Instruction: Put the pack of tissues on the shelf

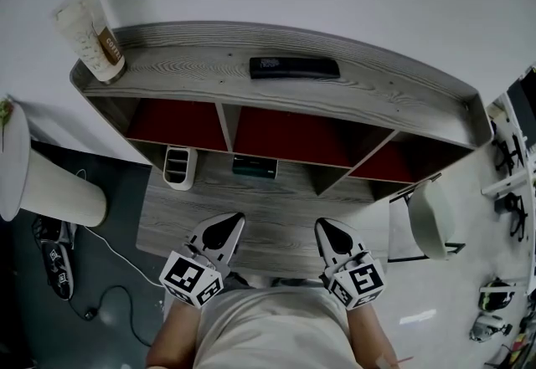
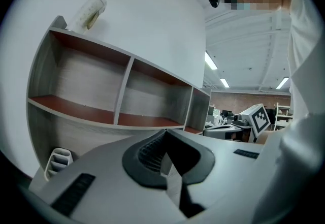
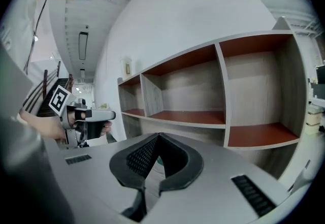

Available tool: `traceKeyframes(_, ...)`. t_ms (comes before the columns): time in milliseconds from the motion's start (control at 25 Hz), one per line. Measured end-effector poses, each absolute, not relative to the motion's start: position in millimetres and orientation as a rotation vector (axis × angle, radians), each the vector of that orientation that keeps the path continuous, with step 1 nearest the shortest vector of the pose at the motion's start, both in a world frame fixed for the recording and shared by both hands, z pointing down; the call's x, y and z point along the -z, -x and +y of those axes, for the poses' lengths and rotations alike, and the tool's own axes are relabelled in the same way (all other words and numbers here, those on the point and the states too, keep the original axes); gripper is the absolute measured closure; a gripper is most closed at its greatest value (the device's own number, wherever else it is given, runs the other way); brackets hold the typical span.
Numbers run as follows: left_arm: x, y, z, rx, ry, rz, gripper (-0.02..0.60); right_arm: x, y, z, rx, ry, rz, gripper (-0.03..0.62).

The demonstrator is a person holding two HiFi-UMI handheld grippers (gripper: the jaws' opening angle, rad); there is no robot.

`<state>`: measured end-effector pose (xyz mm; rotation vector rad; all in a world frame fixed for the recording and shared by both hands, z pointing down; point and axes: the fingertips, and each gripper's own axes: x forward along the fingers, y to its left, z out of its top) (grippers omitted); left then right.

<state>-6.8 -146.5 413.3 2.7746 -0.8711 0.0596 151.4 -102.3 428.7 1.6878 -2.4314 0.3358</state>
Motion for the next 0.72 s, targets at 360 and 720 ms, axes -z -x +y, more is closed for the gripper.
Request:
traceKeyframes(360, -407.7, 13.8, -139.9, 0.028, -2.731, -0.827, 0.568, -422.0, -148.0, -96.5, -0.295, -1.701, -2.431, 0.568)
traceKeyframes(720, -404.5, 14.0, -138.9, 0.013, -2.757, -0.801, 0.569, -429.7, -133.2, -97.4, -0.277, -1.673, -2.406, 0.568)
